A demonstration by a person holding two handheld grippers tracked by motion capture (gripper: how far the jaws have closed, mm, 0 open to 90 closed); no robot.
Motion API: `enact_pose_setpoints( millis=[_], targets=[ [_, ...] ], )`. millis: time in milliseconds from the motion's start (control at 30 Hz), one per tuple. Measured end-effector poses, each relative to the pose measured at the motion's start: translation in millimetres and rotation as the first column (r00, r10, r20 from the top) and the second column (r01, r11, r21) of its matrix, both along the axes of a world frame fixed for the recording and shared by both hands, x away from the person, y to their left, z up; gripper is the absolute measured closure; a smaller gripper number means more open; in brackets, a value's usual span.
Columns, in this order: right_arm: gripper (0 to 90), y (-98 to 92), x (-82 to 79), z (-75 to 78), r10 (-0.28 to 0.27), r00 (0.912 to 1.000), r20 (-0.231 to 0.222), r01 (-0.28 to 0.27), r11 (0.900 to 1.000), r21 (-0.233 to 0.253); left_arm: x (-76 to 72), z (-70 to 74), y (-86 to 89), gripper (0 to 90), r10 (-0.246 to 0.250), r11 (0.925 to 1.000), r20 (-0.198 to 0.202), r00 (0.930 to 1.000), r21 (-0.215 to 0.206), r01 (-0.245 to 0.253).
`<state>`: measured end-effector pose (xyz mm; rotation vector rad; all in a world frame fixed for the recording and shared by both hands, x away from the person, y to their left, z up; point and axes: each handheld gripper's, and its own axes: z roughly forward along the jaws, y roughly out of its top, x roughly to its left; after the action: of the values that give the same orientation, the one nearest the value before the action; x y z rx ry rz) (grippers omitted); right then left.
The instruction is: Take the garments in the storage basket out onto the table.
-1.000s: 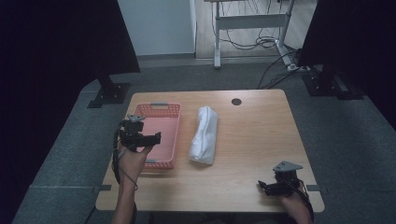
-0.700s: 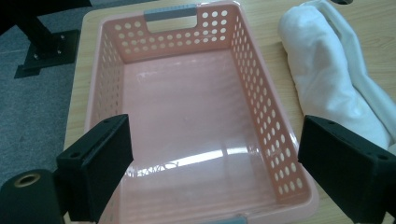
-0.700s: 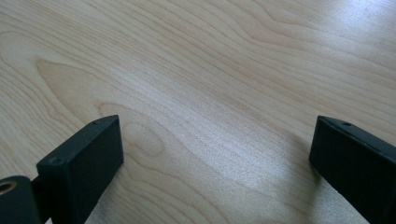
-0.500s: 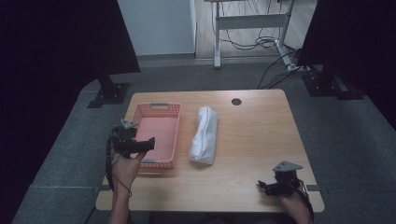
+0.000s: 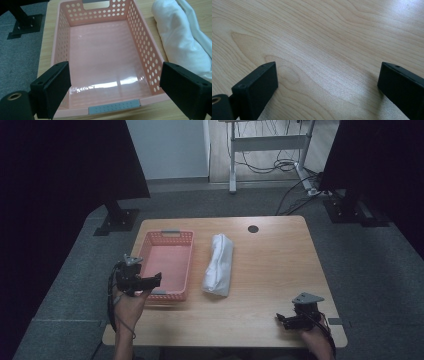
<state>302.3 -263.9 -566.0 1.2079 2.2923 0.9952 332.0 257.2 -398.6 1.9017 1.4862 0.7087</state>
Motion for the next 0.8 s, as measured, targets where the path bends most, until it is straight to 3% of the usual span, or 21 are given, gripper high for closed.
enact_pose_setpoints(
  millis=[800],
  targets=[
    [2.5, -0.2, 0.2, 0.0, -0.004, 1.0000, 0.001, 0.004, 1.000, 0.000, -25.7, -25.3, 17.3, 9.7, 0.002, 0.9998, 0.009, 1.0000, -0.022, -0.002]
  ],
)
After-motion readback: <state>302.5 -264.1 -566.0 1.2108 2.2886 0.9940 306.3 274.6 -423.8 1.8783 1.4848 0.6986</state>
